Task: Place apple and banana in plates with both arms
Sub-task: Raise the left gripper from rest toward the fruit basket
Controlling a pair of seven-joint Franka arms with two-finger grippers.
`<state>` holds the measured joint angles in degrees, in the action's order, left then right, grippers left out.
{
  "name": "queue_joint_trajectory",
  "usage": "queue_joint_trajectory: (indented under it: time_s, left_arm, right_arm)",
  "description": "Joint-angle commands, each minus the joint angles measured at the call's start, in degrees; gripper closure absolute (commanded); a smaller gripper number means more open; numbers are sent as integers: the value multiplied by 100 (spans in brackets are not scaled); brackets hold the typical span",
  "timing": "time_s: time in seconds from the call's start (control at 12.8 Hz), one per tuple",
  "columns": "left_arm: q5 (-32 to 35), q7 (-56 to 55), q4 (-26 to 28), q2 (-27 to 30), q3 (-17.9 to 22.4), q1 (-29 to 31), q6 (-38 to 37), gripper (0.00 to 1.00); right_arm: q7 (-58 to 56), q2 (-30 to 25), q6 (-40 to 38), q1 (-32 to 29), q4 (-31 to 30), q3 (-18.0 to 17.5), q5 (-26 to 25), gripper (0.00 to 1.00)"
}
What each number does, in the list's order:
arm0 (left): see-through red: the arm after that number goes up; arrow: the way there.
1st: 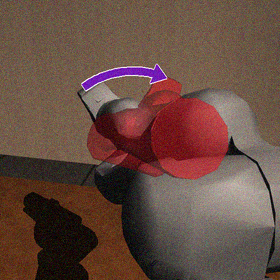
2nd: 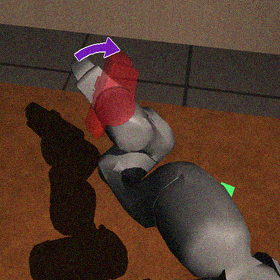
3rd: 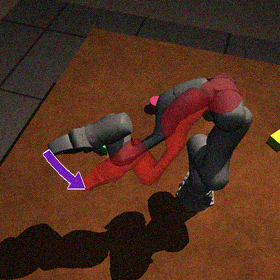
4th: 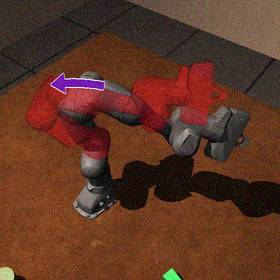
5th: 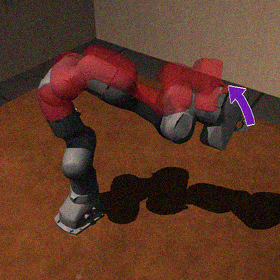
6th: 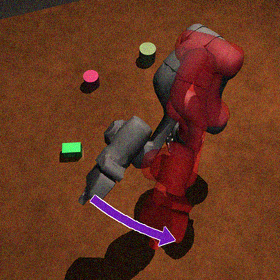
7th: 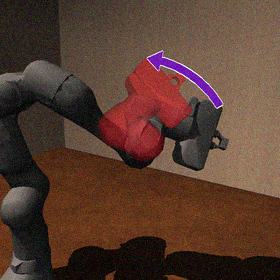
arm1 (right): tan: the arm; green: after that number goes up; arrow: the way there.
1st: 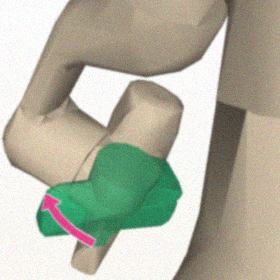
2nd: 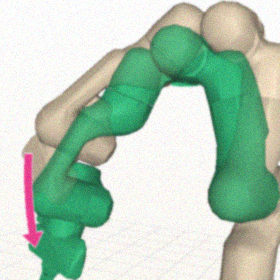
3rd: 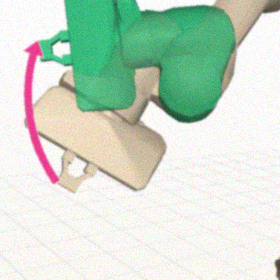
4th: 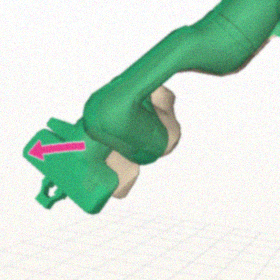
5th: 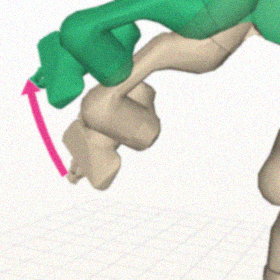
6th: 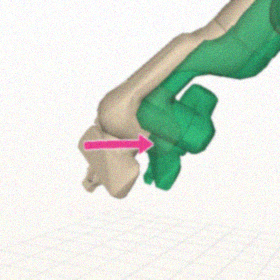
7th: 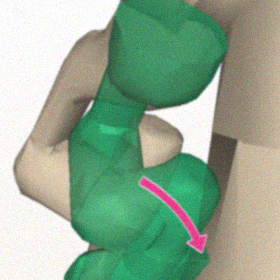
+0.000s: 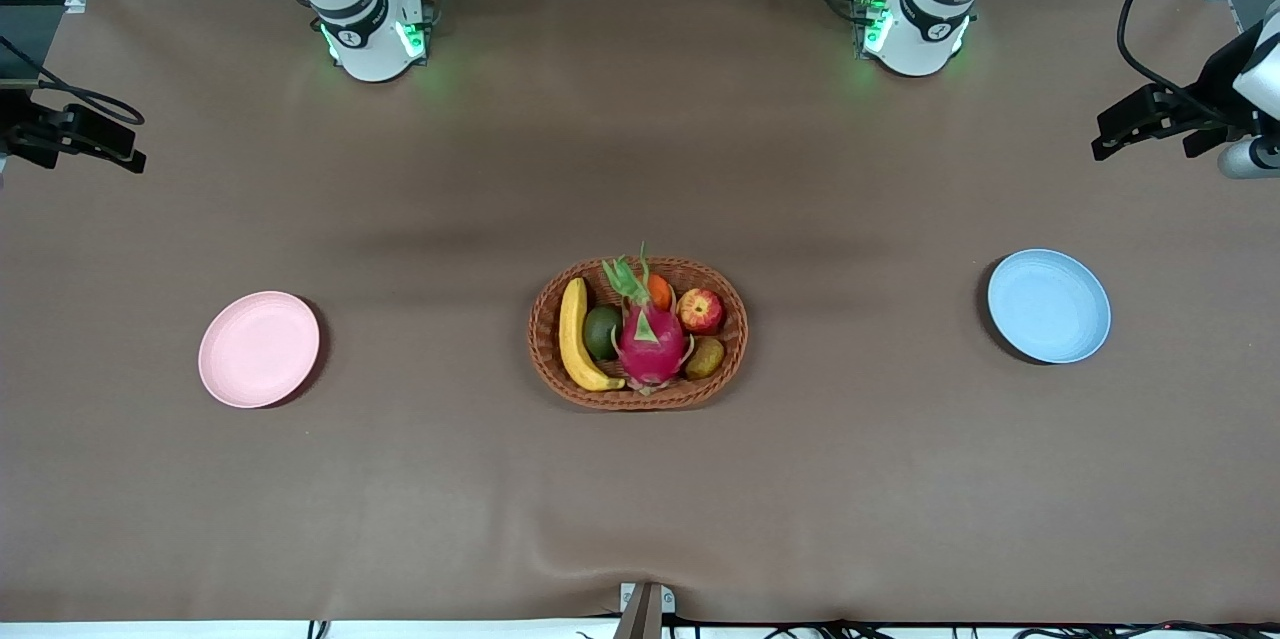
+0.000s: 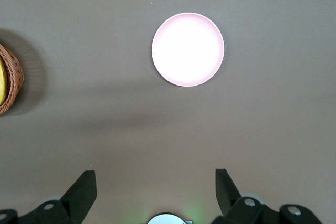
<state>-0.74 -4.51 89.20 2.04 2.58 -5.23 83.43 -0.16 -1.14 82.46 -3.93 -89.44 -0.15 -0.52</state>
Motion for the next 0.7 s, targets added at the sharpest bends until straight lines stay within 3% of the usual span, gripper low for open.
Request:
queue_joint_trajectory:
  time_s: [0.0,0.62]
  left_arm:
    - [-67,82,-104,-71,23,-5,-2,0]
    - [-24,64,-271,-440,-133,-118,-2,0]
  right_arm:
    - [52,132,-46,-3,190,-29,-36,0]
    - [52,149,-45,6,199,-29,-36,0]
